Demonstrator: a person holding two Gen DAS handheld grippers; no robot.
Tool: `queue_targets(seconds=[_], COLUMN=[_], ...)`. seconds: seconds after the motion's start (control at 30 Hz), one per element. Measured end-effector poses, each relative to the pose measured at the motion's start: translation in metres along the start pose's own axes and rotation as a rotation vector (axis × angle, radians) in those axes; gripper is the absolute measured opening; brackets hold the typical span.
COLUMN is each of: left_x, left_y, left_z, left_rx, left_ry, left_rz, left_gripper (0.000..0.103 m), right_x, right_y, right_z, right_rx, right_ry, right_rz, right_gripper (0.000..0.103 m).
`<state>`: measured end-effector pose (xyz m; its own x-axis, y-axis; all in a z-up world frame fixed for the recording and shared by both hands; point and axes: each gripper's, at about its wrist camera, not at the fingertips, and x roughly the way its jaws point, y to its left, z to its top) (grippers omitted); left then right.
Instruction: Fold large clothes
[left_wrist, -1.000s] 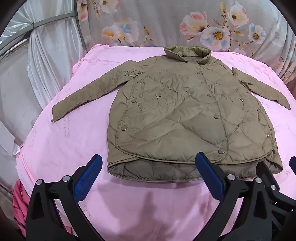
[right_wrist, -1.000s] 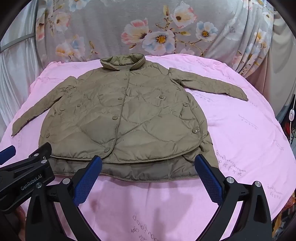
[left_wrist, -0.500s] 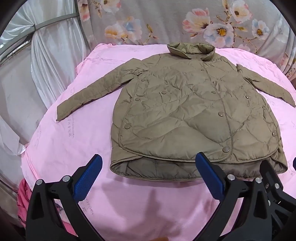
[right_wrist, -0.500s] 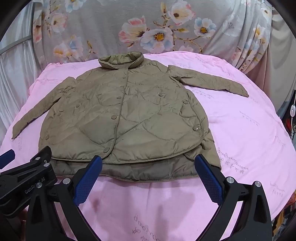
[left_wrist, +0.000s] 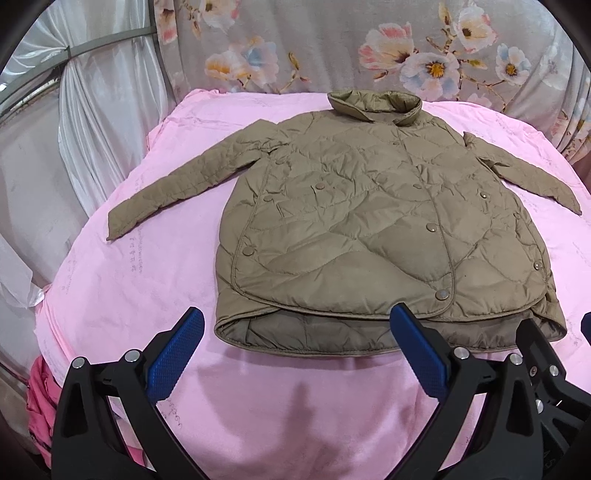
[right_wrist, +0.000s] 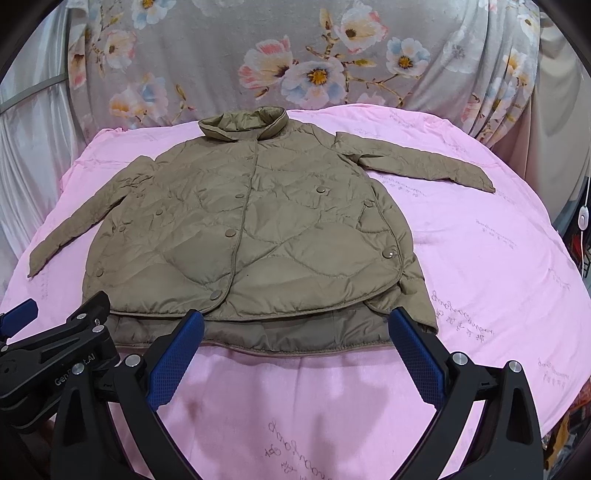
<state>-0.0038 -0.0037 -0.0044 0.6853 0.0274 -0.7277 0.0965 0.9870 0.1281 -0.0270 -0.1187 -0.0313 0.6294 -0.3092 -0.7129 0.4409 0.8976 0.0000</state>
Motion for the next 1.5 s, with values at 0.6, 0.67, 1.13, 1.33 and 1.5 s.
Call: queue_targets(seconds=[0.6, 0.67, 1.13, 1.33, 1.5], left_x=[0.003, 0.0047, 0.007, 0.0073, 0.0076], left_y=[-0.0004, -0.0008, -0.0012, 0.0012, 0.0021], left_z=[0.0011, 0.0009, 0.0009, 0.0005, 0.0003], left_rx=[0.002, 0.005, 0.017, 0.013, 0.01], left_ry=[0.04, 0.046, 0.057, 0.064, 0.069], left_rz=[0.003, 0.001, 0.004, 0.002, -0.001], left_gripper=[0.098, 0.098, 0.098, 0.098, 0.098], right_x=[-0.0012, 0.0, 0.0025, 0.0023, 0.0012], right_y=[-0.0018, -0.0018, 0.0002, 0.0017, 0.0039], right_z=[-0.0043, -0.0036, -0.0037, -0.0031, -0.0026], right_rx=[0.005, 0.003, 0.001, -0.002, -0.005], right_ry=[0.005, 0.009, 0.015, 0.015, 0.014], right_rz=[0.001, -0.001, -0.005, -0.006, -0.004], right_gripper=[0.098, 0.098, 0.098, 0.098, 0.098])
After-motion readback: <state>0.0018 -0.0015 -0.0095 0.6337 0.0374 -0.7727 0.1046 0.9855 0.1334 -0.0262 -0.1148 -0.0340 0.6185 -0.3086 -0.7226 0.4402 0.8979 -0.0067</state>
